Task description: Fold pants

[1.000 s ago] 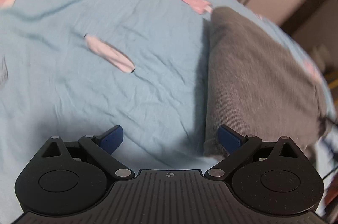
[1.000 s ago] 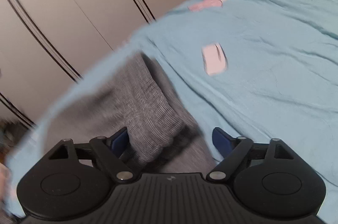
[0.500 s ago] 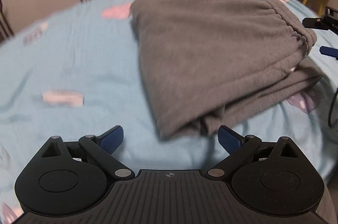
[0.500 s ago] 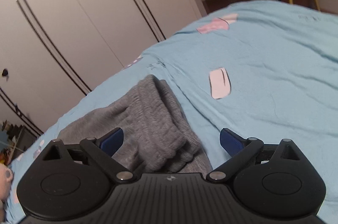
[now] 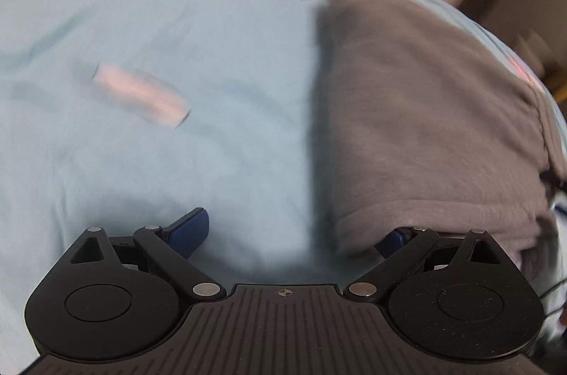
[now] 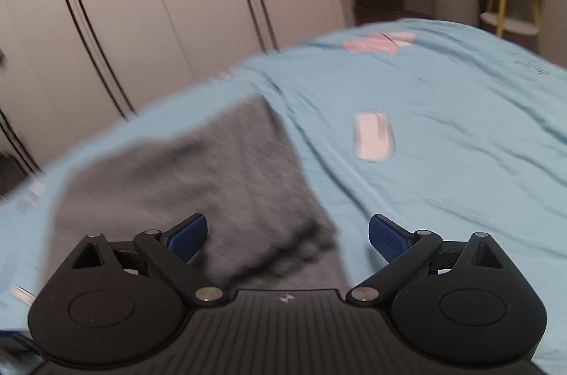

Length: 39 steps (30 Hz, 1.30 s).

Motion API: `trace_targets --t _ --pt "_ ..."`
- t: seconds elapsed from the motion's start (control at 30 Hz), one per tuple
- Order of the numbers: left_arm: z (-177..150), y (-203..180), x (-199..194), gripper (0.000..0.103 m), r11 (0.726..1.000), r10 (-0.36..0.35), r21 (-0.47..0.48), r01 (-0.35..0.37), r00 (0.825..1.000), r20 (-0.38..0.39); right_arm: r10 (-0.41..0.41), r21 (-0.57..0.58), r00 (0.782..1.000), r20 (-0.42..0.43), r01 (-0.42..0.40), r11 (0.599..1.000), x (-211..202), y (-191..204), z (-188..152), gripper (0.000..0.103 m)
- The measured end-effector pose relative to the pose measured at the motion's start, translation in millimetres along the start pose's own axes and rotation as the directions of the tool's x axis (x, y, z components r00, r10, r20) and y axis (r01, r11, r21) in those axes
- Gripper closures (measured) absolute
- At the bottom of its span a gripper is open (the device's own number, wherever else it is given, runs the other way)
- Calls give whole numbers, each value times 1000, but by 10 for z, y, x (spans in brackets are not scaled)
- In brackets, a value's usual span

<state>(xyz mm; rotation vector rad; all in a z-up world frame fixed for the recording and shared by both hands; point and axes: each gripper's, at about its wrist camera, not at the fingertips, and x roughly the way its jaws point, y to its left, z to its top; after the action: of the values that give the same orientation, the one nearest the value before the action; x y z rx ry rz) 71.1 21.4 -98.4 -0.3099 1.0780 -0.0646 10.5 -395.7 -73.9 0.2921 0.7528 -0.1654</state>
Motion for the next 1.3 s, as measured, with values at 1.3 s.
trace_targets --t 1.3 --pt "1098 -284 1083 0 815 -578 -94 572 793 -191 670 336 658 -345 -580 742 1373 -517 847 18"
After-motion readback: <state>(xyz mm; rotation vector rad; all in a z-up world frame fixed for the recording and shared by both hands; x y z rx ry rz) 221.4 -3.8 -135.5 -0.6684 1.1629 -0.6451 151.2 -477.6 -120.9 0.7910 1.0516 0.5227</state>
